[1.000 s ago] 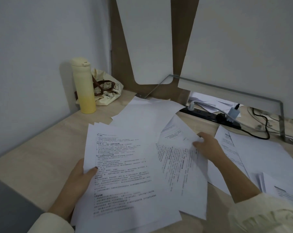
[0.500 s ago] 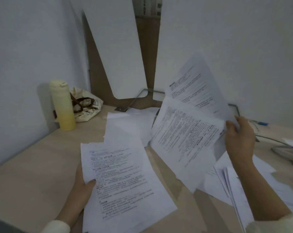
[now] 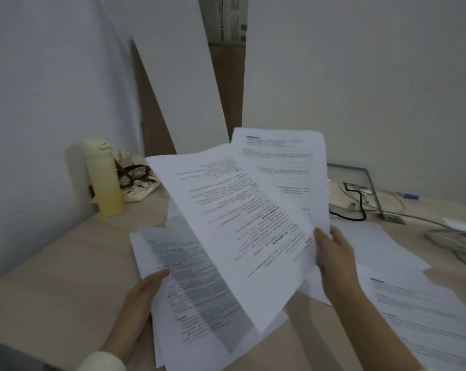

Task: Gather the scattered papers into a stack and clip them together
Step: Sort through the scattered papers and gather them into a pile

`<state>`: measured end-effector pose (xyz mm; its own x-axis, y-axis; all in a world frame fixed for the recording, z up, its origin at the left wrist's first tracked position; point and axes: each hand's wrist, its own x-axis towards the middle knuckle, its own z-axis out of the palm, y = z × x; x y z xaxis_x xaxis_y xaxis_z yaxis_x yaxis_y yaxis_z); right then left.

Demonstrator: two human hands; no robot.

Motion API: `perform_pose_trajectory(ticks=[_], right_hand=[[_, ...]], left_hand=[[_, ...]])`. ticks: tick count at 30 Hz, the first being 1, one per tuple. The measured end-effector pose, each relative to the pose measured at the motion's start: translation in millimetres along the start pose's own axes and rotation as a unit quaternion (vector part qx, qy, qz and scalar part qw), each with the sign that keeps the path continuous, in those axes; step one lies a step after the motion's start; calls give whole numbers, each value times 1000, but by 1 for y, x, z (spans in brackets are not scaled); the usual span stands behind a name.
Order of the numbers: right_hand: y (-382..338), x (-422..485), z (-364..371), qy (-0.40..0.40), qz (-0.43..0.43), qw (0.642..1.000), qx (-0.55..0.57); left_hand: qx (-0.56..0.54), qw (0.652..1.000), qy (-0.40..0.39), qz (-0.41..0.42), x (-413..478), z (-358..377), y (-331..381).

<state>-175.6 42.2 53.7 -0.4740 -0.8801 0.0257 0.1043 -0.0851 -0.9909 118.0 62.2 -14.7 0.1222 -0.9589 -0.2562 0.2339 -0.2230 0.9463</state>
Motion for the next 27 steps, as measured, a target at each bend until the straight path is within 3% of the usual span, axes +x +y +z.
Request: perform_pose_trajectory(ticks=[6,12,22,27], right_hand=[[54,-16,19,-45,61,995,-57],[78,-14,18,-78,102,981,-143],[76,-4,3,-63,148,981,-110],[80,11,-9,-51,134,963,-230]], left_hand=[[-79,995,38,-44,-1,13,9],[105,994,34,13,0,-3,-14],[143,988,58,10,7,-6,-16],[108,992,63,12,10,-12,-15]])
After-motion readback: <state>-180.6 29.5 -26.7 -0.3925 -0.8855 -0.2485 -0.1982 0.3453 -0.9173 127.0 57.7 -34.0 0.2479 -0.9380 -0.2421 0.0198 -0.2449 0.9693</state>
